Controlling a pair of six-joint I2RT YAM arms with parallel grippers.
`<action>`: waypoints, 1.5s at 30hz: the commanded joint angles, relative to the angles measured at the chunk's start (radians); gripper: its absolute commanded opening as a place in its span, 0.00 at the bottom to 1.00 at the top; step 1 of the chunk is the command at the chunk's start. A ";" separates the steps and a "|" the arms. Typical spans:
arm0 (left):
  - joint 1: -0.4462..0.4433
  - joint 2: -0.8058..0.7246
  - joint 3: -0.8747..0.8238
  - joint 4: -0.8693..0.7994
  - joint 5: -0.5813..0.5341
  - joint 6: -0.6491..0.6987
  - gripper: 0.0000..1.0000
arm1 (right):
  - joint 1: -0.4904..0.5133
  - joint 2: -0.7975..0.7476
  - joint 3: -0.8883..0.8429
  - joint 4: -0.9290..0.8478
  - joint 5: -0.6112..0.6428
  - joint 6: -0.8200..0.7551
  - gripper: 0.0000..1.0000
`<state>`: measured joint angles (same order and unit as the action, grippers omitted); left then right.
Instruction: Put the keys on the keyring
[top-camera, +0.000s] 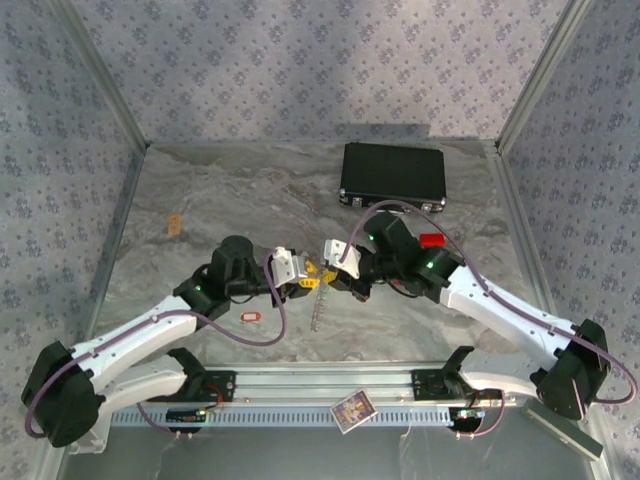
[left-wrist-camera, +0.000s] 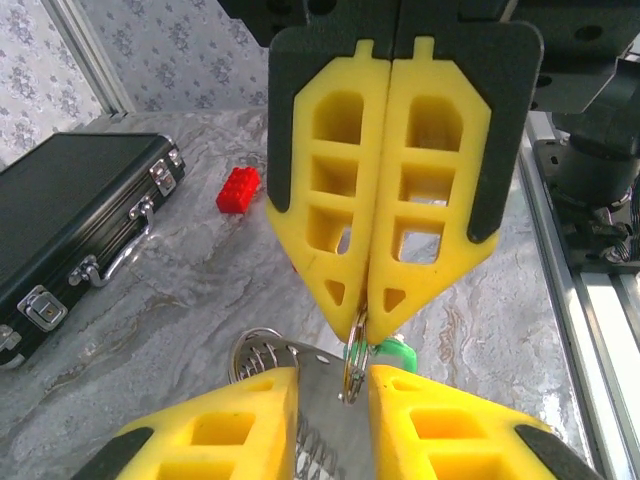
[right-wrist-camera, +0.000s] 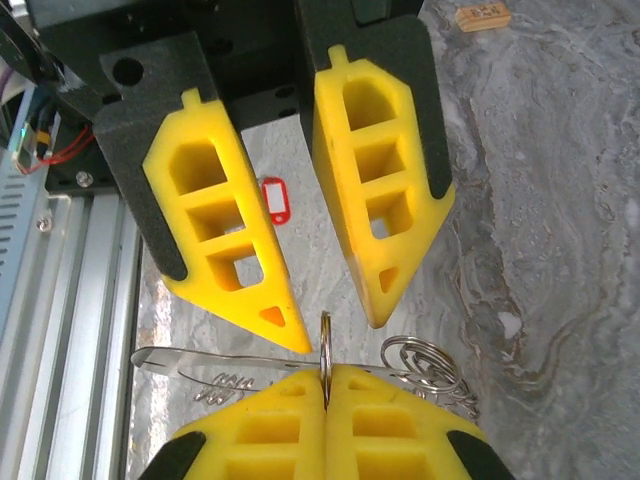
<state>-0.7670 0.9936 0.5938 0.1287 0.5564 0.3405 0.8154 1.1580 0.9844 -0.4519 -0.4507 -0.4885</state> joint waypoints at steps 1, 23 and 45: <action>-0.006 -0.006 0.043 -0.071 0.006 0.043 0.23 | 0.020 0.020 0.073 -0.120 0.054 -0.069 0.00; -0.006 0.018 0.068 -0.088 0.039 0.057 0.00 | 0.056 0.052 0.130 -0.121 0.062 -0.056 0.12; -0.006 -0.005 -0.016 0.084 0.057 -0.005 0.00 | -0.021 -0.005 0.011 -0.074 -0.023 0.026 0.18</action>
<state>-0.7681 1.0031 0.5789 0.1608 0.5835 0.3466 0.8005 1.1603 0.9909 -0.5415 -0.4458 -0.4820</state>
